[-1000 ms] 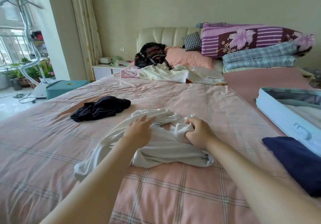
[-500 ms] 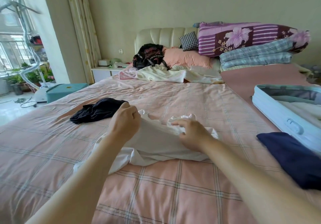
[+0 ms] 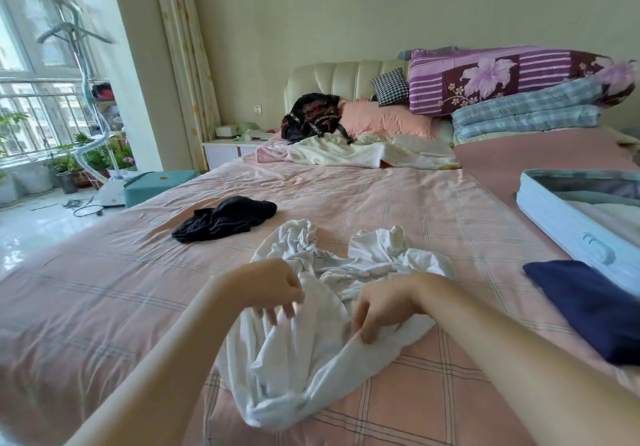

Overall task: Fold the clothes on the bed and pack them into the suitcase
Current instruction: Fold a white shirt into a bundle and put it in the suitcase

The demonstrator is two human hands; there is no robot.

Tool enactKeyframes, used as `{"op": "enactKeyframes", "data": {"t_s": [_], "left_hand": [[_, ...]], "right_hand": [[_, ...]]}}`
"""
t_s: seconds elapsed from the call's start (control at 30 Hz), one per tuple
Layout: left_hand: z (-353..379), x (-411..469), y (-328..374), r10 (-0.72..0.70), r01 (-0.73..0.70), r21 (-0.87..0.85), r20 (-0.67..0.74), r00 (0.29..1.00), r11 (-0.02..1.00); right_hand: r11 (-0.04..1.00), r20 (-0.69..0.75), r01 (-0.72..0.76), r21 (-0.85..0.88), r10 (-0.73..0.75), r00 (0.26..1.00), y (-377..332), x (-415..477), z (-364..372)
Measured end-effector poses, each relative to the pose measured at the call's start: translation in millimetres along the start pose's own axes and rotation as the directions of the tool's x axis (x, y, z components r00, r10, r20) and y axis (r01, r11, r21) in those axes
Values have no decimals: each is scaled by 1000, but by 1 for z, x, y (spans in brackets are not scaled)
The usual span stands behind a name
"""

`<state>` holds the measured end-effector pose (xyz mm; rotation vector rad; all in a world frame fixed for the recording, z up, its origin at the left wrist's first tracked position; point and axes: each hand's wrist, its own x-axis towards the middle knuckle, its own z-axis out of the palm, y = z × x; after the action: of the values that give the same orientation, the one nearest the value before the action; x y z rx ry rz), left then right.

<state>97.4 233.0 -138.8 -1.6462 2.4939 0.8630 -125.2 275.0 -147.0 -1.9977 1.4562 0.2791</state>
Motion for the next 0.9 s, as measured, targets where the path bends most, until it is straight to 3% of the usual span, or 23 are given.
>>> {"op": "enactKeyframes", "data": {"t_s": [0.07, 0.1, 0.2, 0.3, 0.37, 0.43, 0.5, 0.53, 0.6, 0.67, 0.7, 0.8, 0.87, 0.9], "left_hand": [[7, 15, -6, 131, -114, 86, -237, 963, 990], [13, 23, -9, 177, -149, 134, -230, 957, 980], [25, 32, -11, 174, -160, 147, -93, 980, 976], [18, 22, -5, 86, -85, 41, -29, 996, 996], [10, 10, -5, 34, -27, -62, 106, 994, 998], [8, -5, -5, -10, 79, -174, 367, 930, 981], [10, -8, -7, 4, 83, -178, 441, 898, 981], [11, -2, -8, 19, 40, -156, 361, 932, 987], [11, 20, -9, 65, -57, -148, 49, 997, 987], [11, 45, -6, 94, -121, -102, -236, 967, 987], [11, 55, -4, 116, -120, 7, -305, 945, 993], [17, 79, -2, 79, 13, 406, -210, 975, 914], [15, 90, -2, 8, 83, 455, -195, 981, 887], [12, 95, -3, 4, 120, 478, -251, 968, 870]], "right_hand": [[1000, 22, -8, -3, 8, 1000, 2, 4, 3], [999, -11, 17, 49, -17, 1000, 4, 7, 3], [946, -359, 129, 296, -15, 933, 10, 21, 1], [976, -644, 87, 198, 62, 762, 24, 39, -3], [997, -656, 6, 76, 46, 753, 35, 51, -4], [994, -622, -108, -20, 72, 780, 45, 61, -4], [979, -615, -185, -82, 97, 782, 51, 68, -2], [969, -631, -222, -108, 106, 769, 54, 70, -2], [924, -697, -333, -186, 115, 708, 59, 71, -6], [855, -758, -456, -249, 121, 641, 65, 70, -12], [838, -781, -486, -247, 125, 612, 69, 70, -15], [881, -832, -460, -112, 170, 528, 78, 69, -24], [902, -853, -431, 12, 234, 466, 83, 70, -32], [914, -862, -389, 111, 284, 420, 85, 72, -37]]}}
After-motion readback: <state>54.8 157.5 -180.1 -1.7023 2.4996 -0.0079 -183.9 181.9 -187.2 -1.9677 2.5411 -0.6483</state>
